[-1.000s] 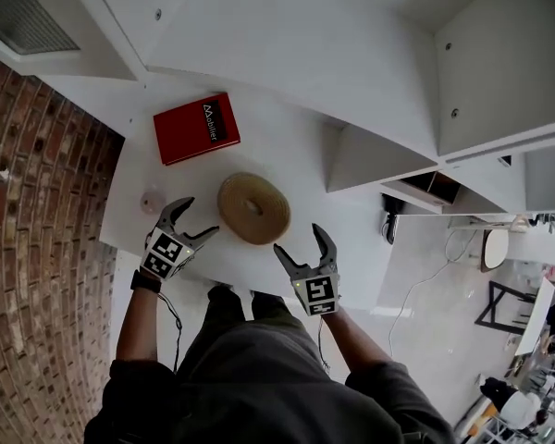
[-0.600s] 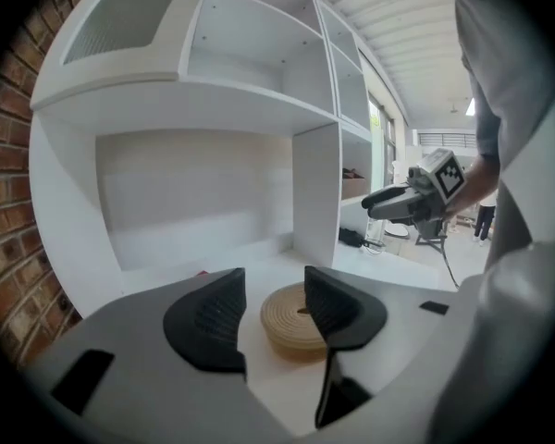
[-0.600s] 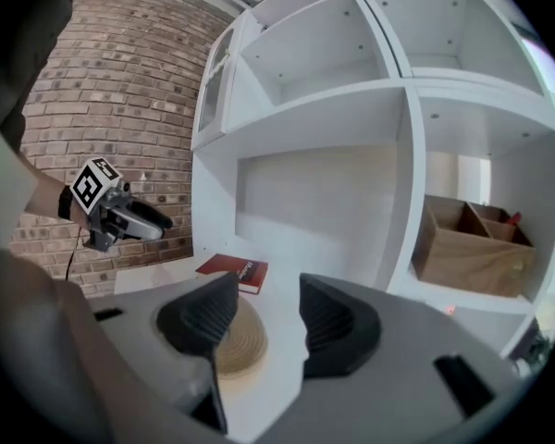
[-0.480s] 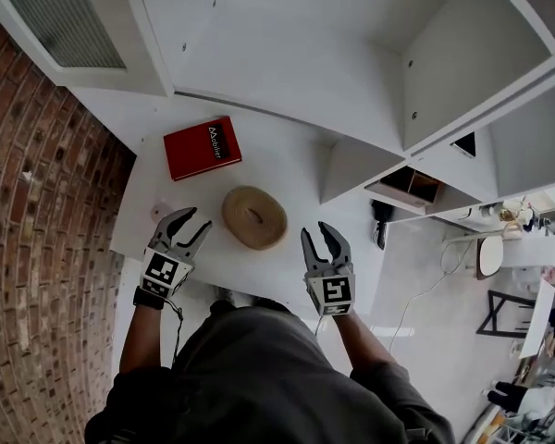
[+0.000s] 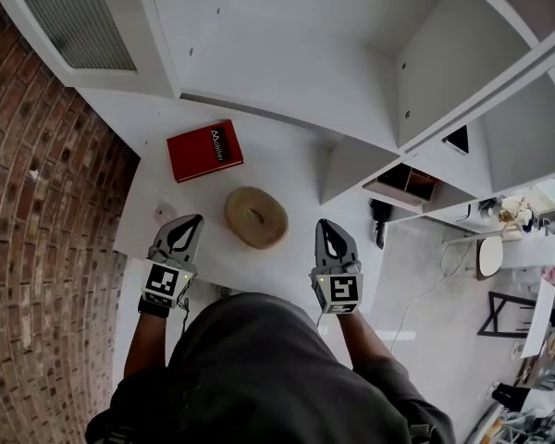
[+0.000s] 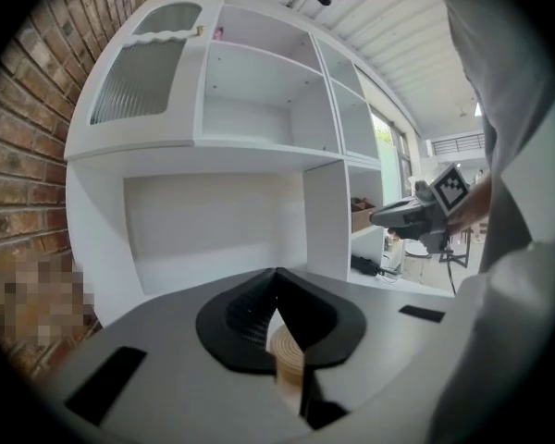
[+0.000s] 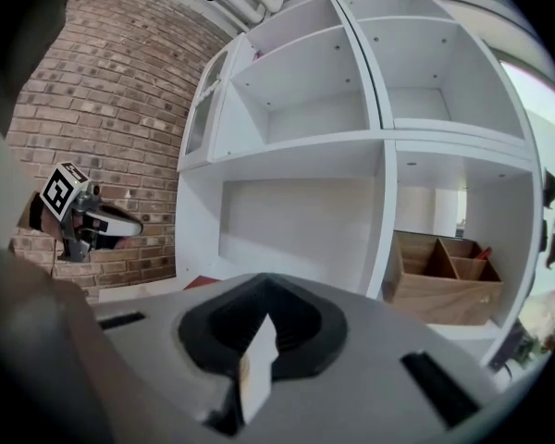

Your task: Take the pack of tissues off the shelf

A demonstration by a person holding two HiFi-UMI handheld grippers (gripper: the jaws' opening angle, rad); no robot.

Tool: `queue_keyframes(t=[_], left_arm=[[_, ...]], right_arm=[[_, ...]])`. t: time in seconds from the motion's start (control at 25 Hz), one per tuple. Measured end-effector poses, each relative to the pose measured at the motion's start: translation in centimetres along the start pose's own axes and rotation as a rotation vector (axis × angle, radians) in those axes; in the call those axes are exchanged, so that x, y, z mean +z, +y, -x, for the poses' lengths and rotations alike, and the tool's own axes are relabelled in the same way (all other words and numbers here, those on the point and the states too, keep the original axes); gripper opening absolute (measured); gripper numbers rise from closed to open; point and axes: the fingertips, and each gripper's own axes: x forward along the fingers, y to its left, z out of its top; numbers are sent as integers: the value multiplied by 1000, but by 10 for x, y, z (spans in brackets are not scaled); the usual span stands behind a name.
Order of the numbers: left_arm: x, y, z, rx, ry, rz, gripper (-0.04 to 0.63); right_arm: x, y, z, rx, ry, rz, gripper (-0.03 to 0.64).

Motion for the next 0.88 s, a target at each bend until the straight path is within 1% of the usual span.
queue_keyframes(t=[0.32, 0.56, 0.88], left_arm=[[3, -4, 1, 6, -8, 3, 0], [16, -4, -3, 15, -46, 24, 0], [16, -9, -7, 12, -49, 34, 0]], right_arm=[[7, -4, 3, -7, -22, -9, 0], [8, -2, 3, 13, -26, -1, 0], [8, -3, 1, 21, -34, -14, 0]])
